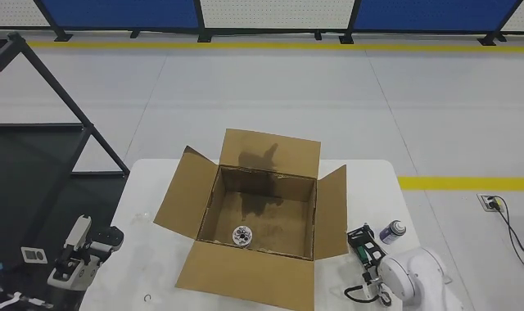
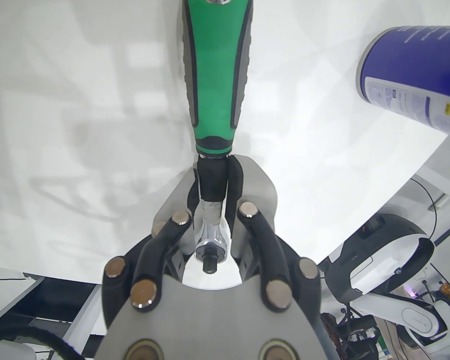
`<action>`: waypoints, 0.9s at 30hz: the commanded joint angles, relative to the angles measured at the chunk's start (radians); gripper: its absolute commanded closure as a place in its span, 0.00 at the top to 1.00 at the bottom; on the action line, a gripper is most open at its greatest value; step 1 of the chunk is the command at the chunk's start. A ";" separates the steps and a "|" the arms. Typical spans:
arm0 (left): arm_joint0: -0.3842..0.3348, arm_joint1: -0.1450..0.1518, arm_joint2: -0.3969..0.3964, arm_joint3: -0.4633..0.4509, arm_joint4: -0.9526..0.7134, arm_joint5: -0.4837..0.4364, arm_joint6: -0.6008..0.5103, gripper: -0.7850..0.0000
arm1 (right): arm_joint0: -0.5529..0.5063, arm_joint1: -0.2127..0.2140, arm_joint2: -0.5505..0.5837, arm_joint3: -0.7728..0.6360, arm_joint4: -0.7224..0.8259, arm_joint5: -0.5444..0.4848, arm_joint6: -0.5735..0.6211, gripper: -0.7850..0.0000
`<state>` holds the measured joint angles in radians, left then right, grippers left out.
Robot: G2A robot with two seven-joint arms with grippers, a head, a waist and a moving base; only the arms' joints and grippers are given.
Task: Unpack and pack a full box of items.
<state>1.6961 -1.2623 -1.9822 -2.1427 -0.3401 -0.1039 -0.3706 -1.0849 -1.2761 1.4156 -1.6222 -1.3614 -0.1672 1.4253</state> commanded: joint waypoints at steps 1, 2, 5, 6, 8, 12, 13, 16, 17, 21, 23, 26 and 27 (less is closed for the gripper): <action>0.000 0.000 0.000 0.000 0.000 0.000 0.000 1.00 | -0.005 0.002 0.004 -0.009 0.005 0.000 0.002 0.34; 0.000 0.000 0.000 0.000 0.000 0.000 0.000 1.00 | -0.007 0.003 0.007 -0.014 0.006 -0.001 0.003 0.35; 0.000 0.000 0.000 0.000 0.000 0.000 0.000 1.00 | -0.015 0.005 0.017 -0.035 0.017 0.001 -0.003 0.36; 0.000 0.000 0.000 0.000 0.000 0.000 0.000 1.00 | -0.020 0.006 0.025 -0.050 0.024 0.003 -0.010 0.38; 0.000 0.000 0.000 0.000 0.000 0.000 0.000 1.00 | -0.038 0.009 0.046 -0.098 0.050 0.000 -0.023 0.45; 0.000 0.000 0.000 0.000 0.000 0.000 0.000 1.00 | -0.096 0.017 0.110 -0.254 0.097 0.006 -0.037 1.00; 0.000 0.000 0.000 0.000 0.000 0.000 0.000 1.00 | -0.109 0.019 0.125 -0.296 0.102 0.014 -0.037 1.00; 0.000 0.000 0.000 0.000 0.000 0.000 0.000 1.00 | -0.134 0.022 0.153 -0.409 0.117 0.040 -0.034 1.00; 0.000 0.000 0.000 0.000 0.000 0.000 0.000 1.00 | -0.137 0.023 0.159 -0.441 0.121 0.051 -0.033 1.00; 0.000 0.000 0.000 0.000 0.000 0.000 0.002 1.00 | -0.127 0.024 0.169 -0.564 0.159 0.086 -0.026 1.00; 0.001 0.000 -0.006 0.003 -0.004 -0.005 0.006 1.00 | -0.118 0.025 0.166 -0.622 0.183 0.097 -0.021 1.00; 0.013 0.000 -0.023 0.007 -0.021 -0.022 -0.003 1.00 | -0.099 0.024 0.147 -0.699 0.196 0.134 -0.022 1.00; 0.017 0.000 -0.028 0.009 -0.027 -0.027 -0.009 1.00 | -0.089 0.024 0.139 -0.718 0.197 0.154 -0.026 1.00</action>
<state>1.7096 -1.2622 -2.0058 -2.1348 -0.3621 -0.1268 -0.3746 -1.1817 -1.2519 1.5607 -2.3245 -1.1650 -0.0287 1.4022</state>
